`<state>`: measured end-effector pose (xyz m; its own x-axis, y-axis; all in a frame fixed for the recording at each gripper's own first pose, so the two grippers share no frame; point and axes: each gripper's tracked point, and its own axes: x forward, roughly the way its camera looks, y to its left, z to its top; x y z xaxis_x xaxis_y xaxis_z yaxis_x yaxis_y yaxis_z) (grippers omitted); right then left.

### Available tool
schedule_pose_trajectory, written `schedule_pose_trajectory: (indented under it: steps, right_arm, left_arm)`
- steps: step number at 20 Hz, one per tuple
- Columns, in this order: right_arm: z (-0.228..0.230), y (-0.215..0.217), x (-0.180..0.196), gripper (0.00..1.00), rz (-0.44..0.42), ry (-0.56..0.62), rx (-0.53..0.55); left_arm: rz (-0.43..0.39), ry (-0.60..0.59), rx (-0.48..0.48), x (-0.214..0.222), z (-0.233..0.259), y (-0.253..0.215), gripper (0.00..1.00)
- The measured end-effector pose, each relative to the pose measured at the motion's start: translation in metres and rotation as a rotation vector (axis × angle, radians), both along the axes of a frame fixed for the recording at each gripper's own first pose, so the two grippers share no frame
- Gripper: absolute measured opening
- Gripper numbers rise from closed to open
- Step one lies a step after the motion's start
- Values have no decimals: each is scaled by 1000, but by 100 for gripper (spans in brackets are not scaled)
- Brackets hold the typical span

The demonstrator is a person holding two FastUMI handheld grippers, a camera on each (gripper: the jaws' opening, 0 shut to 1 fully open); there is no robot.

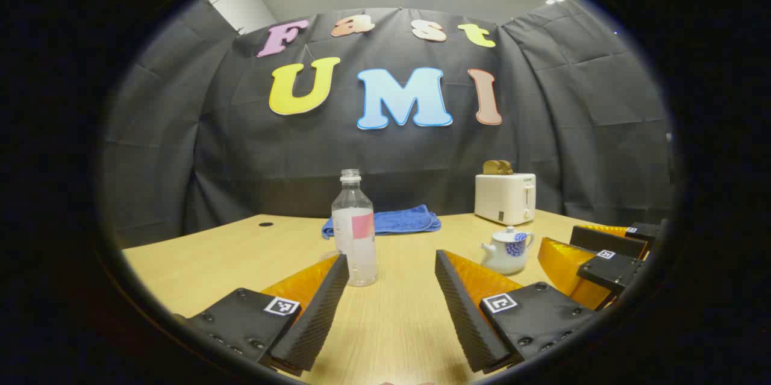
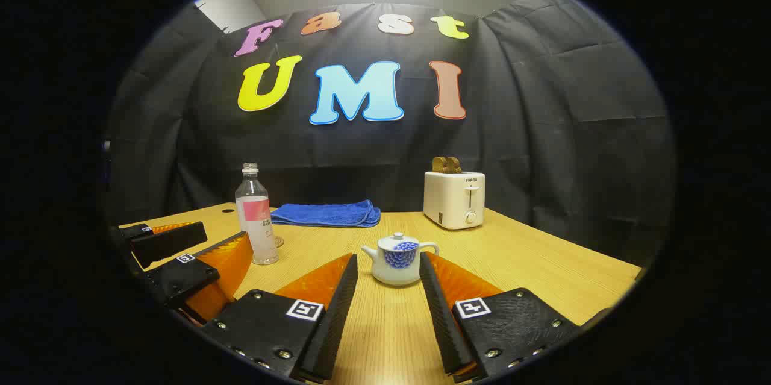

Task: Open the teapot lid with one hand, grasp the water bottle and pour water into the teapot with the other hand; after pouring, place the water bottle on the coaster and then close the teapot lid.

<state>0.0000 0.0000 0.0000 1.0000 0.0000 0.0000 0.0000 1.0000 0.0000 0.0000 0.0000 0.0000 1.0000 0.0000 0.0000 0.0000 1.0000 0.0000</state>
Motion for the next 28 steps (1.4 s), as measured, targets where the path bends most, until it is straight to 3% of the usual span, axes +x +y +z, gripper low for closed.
schedule_pose_trajectory:
  steps: [16, 21, 23, 28]
  right_arm:
    - [0, -1, 0, 65, -5, 2, 2]
    - [-1, -19, 1, 65, -130, 11, 10]
    - [0, -12, 1, 65, -92, 2, 5]
    - [-2, -6, 8, 65, -25, 4, 3]
  left_arm:
    - [-1, 3, 2, 0, 0, 0, 100]
    - [-61, -4, -1, 3, 1, -11, 100]
    - [-22, -5, 1, 6, 0, -3, 100]
    - [-28, 0, -1, 11, -1, 0, 100]
